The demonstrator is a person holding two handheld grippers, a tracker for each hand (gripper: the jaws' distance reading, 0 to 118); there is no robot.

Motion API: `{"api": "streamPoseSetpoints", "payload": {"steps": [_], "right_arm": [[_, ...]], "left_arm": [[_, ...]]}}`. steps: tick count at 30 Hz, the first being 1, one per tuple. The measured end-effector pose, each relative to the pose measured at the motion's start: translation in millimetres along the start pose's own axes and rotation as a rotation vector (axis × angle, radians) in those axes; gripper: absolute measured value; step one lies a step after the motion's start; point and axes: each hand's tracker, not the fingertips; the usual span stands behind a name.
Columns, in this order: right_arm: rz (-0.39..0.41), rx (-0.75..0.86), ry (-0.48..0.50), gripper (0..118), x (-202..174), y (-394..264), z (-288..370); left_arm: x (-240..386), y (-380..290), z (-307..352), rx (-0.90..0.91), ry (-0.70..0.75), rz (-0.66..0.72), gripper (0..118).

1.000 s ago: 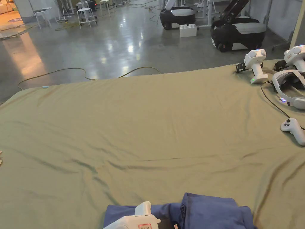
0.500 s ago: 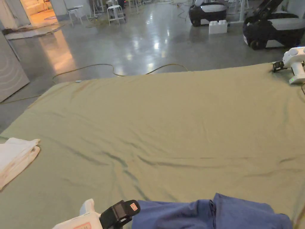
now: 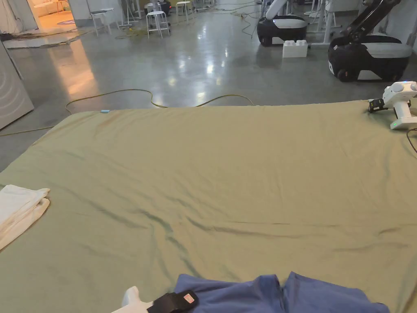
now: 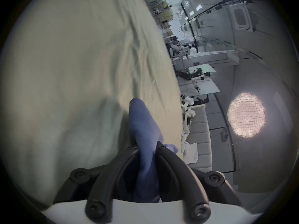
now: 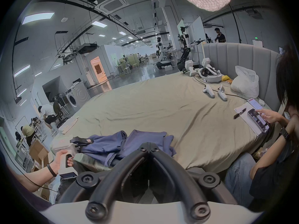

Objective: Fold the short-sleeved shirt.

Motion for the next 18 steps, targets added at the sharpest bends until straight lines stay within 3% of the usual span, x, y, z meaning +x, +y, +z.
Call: {"api": "streamPoseSetpoints", "payload": {"steps": [3,7,9,12,18], "right_arm": [[-0.002,0.004,0.019,0,0.1,-0.7,-5.9],[-0.016,0.005,0.048,0,-2.0,-1.6,-20.0],[-0.035,0.001,0.062,0,-2.8,-0.2,-27.4],[-0.045,0.009,0.078,0,-5.7,2.6,-30.6],[-0.011,0.038,0.08,0,-7.6,1.1,-9.2]], "left_arm": [[13.1,27.5,53.7,0.093,0.075,-0.095,14],[57.5,51.5,112.9,0.134,0.324,-0.436,14],[83.6,42.3,116.4,0.152,0.342,-0.521,14],[118.5,15.1,87.9,0.133,0.314,-0.547,14],[145.6,-52.6,-30.9,-0.1,0.254,-0.669,14]]}}
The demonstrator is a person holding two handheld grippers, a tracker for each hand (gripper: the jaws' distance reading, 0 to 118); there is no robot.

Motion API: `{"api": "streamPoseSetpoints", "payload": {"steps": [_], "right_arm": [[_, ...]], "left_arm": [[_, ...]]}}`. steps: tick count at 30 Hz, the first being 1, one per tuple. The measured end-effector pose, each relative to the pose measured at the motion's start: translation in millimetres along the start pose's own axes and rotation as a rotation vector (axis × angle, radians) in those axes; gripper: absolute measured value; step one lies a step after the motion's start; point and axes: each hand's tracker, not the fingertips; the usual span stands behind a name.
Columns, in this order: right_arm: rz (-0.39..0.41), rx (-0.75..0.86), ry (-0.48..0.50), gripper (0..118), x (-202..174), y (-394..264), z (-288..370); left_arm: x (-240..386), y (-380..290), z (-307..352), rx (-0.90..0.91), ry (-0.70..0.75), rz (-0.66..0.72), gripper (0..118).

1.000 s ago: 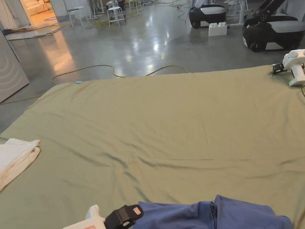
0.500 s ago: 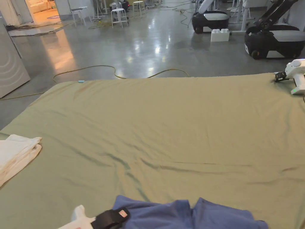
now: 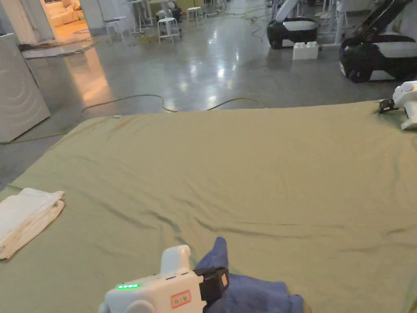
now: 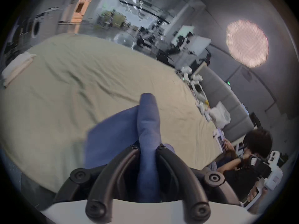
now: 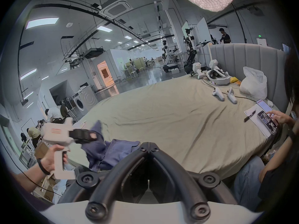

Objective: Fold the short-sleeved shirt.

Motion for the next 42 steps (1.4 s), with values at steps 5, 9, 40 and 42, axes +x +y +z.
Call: {"api": "streamPoseSetpoints", "payload": {"steps": [5,9,40,42], "right_arm": [[-0.089,0.025,-0.049,0,13.1,-11.4,15.9],[-0.094,0.009,-0.077,0,25.9,-16.2,20.2],[0.086,-0.579,0.115,0,-58.8,-27.2,-238.3],[0.14,-0.689,0.016,0,-52.7,-48.4,-274.2]], "left_arm": [[28.4,-24.3,-61.8,-0.15,0.008,-0.031,48],[28.3,-15.2,-43.6,-0.086,-0.187,-0.023,88],[-58.9,-12.4,47.7,0.032,-0.059,0.156,113],[-74.5,-20.3,40.6,0.013,-0.043,0.216,113]]}}
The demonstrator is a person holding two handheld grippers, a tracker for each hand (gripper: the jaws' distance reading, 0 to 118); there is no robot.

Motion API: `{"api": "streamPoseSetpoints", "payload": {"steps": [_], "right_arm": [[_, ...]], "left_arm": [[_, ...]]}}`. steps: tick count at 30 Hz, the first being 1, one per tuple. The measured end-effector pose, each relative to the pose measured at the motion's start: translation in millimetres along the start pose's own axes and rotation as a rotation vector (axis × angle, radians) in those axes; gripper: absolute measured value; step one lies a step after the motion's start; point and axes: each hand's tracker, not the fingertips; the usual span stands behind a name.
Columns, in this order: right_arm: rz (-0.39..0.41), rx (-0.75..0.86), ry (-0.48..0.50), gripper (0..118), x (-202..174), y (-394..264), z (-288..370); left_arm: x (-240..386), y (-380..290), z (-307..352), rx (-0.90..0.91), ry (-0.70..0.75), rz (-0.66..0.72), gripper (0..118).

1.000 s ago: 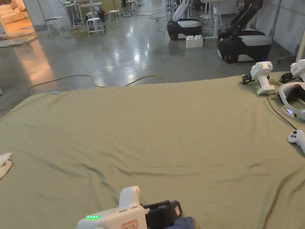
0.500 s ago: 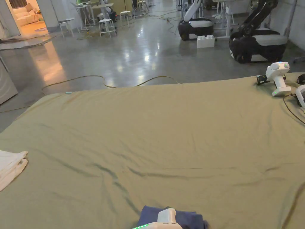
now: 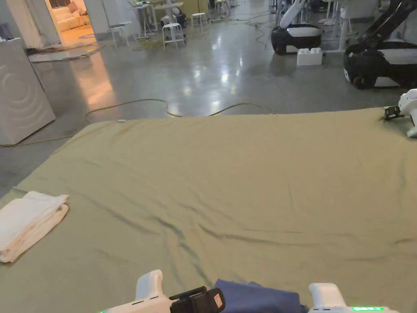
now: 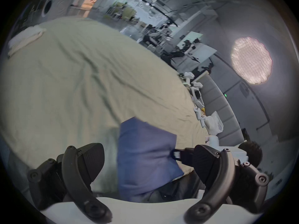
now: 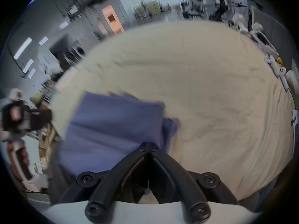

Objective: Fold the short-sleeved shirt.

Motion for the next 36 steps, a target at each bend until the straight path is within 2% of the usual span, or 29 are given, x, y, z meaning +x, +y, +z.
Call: {"api": "streamPoseSetpoints", "payload": {"steps": [1,2,3,5,6,8,10,11,12,13,15,16,18,19,23,26,30,31,34,36], "right_arm": [[0.019,-0.071,-0.012,0,4.1,-3.6,-19.9],[0.032,-0.055,0.004,0,9.7,-9.9,-30.1],[0.028,0.025,0.003,0,13.3,-10.4,-25.0],[-0.103,-0.008,0.025,0,15.6,-5.7,-13.3],[-0.111,-0.007,0.023,0,15.4,-9.2,-12.0],[-0.031,0.0,0.003,0,12.0,-9.7,-15.2],[-0.028,-0.001,-0.006,0,7.2,-9.5,-12.7],[-0.021,-0.003,-0.009,0,7.3,-9.4,-13.0],[-0.019,-0.004,-0.011,0,7.8,-9.3,-13.3],[-0.023,-0.004,-0.01,0,8.5,-9.3,-13.1],[-0.038,-0.002,0.007,0,11.2,-8.8,-6.6],[-0.055,0.012,0.041,0,13.5,-9.5,2.1],[-0.11,0.096,0.145,0,19.7,-14.0,23.1],[-0.136,0.133,0.159,0,22.9,-17.8,33.5],[-0.145,0.178,0.16,0,41.6,-37.3,62.2],[-0.206,0.168,0.175,0,53.2,-52.3,66.5],[-0.281,0.145,0.189,0,63.5,-70.2,64.2],[-0.297,0.139,0.189,0,64.9,-73.3,63.4],[-0.308,0.127,0.187,0,66.5,-73.0,64.6],[-0.288,0.156,0.189,0,66.6,-72.1,75.6]], "left_arm": [[-7.7,-2.8,-4.5,-0.019,-0.012,0.035,113],[-14.8,-5.1,-11.7,-0.047,-0.032,0.065,113],[-19.8,-8.1,-20.2,-0.071,-0.042,0.097,113],[-25.8,-12.3,-37.5,-0.098,-0.06,0.143,112],[-26.9,-14.1,-46.7,-0.095,-0.079,0.165,112],[-25.0,-16.2,-67.6,-0.144,-0.124,0.21,112],[-23.5,-20.1,-87.0,-0.211,-0.161,0.245,106],[-19.5,-22.3,-91.5,-0.218,-0.145,0.234,88],[-14.2,-24.0,-94.2,-0.21,-0.062,0.188,57],[-11.1,-24.1,-96.0,-0.19,0.01,0.117,37],[-15.2,-22.0,-91.1,-0.182,-0.038,0.153,37],[-18.0,-17.8,-83.2,-0.165,-0.064,0.201,37],[-26.0,-4.7,-63.4,-0.128,-0.098,0.188,36],[-32.2,5.2,-47.5,-0.097,-0.092,0.181,36],[-91.6,66.0,27.4,0.016,0.077,0.154,36],[-143.4,103.2,71.0,-0.013,0.28,0.113,36],[-191.7,131.2,95.2,0.01,0.423,0.223,38],[-197.6,135.1,92.1,-0.008,0.434,0.216,47],[-204.4,138.5,85.4,0.011,0.535,0.124,92],[-202.1,141.0,93.5,0.057,0.63,0.166,93]]}}
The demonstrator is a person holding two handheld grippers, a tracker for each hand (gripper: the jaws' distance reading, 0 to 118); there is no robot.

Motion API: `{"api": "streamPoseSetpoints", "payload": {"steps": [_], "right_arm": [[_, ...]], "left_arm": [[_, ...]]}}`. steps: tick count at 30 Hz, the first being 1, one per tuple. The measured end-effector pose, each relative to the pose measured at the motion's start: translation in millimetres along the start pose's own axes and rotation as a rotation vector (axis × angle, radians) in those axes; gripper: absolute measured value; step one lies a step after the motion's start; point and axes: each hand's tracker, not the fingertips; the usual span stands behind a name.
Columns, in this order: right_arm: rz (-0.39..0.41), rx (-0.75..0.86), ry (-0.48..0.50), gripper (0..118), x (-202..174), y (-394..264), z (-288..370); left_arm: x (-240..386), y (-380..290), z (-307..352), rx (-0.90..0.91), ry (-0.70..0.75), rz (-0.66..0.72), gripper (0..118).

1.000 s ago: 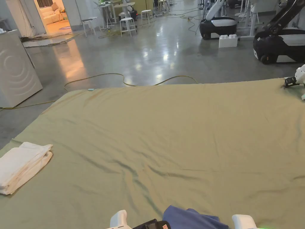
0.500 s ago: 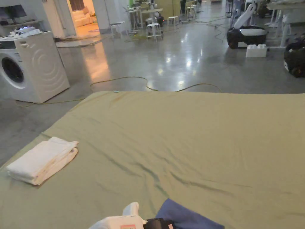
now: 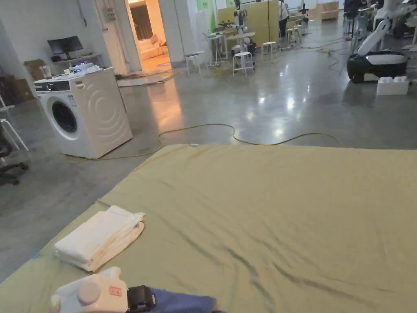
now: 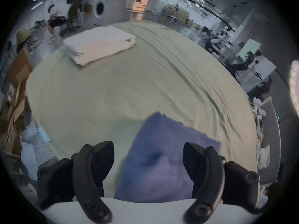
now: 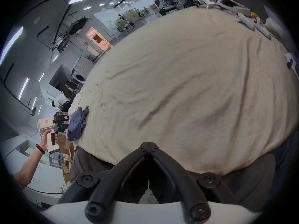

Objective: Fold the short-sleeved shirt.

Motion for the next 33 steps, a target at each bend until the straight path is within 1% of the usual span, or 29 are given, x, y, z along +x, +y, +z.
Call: {"api": "streamPoseSetpoints", "payload": {"steps": [1,2,3,4,6,7,9,11,13,15,18,19,20,21,22,23,24,25,27,29,31,32,33], "right_arm": [[0.018,0.031,0.01,0,-1.1,1.3,7.5],[0.027,0.061,0.017,0,-4.6,1.0,17.9],[0.032,0.082,0.021,0,-5.2,2.4,24.9],[0.031,0.107,0.022,0,-4.6,5.4,32.3],[0.022,0.161,0.054,0,-0.4,11.3,44.6],[0.018,0.196,0.069,0,1.6,14.4,51.4],[0.031,0.279,0.045,0,-1.2,19.3,67.9],[0.095,0.392,0.028,0,-8.1,23.7,90.6],[0.17,0.493,-0.009,0,-22.7,27.6,113.4],[0.247,0.597,-0.066,0,-40.8,30.4,137.2],[0.328,0.713,-0.092,0,-61.7,33.6,167.1],[0.358,0.75,-0.098,0,-69.1,32.9,177.2],[0.387,0.784,-0.111,0,-76.4,31.5,186.4],[0.413,0.808,-0.123,0,-82.4,30.3,193.8],[0.438,0.824,-0.138,0,-86.2,29.6,199.8],[0.451,0.835,-0.154,0,-90.6,28.7,204.7],[0.465,0.854,-0.161,0,-95.3,26.9,209.5],[0.48,0.87,-0.166,0,-99.6,24.8,213.4],[0.508,0.909,-0.18,0,-104.4,21.7,217.3],[0.519,0.923,-0.191,0,-109.4,19.7,217.5],[0.527,0.934,-0.202,0,-110.2,20.5,213.1],[0.528,0.928,-0.208,0,-111.6,21.7,211.1],[0.531,0.925,-0.212,0,-112.7,21.9,209.4]], "left_arm": [[-3.6,3.4,8.9,0.007,-0.025,0.012,93],[-6.9,6.2,19.4,0.005,-0.087,0.028,93],[-7.8,8.8,33.1,-0.01,-0.119,0.026,93],[-1.1,6.0,53.6,0.033,-0.104,-0.006,93],[17.9,-2.0,96.0,0.183,-0.081,-0.15,93],[31.5,-9.5,123.4,0.255,-0.103,-0.223,93],[57.0,-29.0,168.4,0.395,-0.137,-0.326,93],[88.8,-61.2,215.0,0.581,-0.196,-0.428,93],[118.2,-91.5,244.6,0.717,-0.216,-0.505,92],[144.4,-117.7,262.7,0.854,-0.209,-0.529,91],[179.1,-151.0,276.4,0.965,-0.147,-0.554,88],[182.4,-153.0,271.4,0.978,-0.13,-0.534,83],[188.2,-160.1,272.9,0.981,-0.139,-0.52,74],[192.4,-166.2,275.9,0.974,-0.162,-0.501,53],[196.4,-172.7,279.8,0.967,-0.196,-0.465,14],[201.2,-175.2,280.1,0.959,-0.184,-0.451,4],[205.0,-180.4,282.0,0.966,-0.151,-0.433,3],[205.8,-187.1,282.6,1.021,-0.116,-0.417,0],[206.1,-187.3,285.3,0.995,-0.2,-0.499,0],[208.3,-195.9,290.0,1.055,-0.151,-0.511,0],[207.6,-200.5,294.3,1.09,-0.204,-0.499,0],[208.1,-197.4,296.6,1.057,-0.227,-0.506,0],[209.4,-196.6,296.7,1.053,-0.214,-0.504,0]]}}
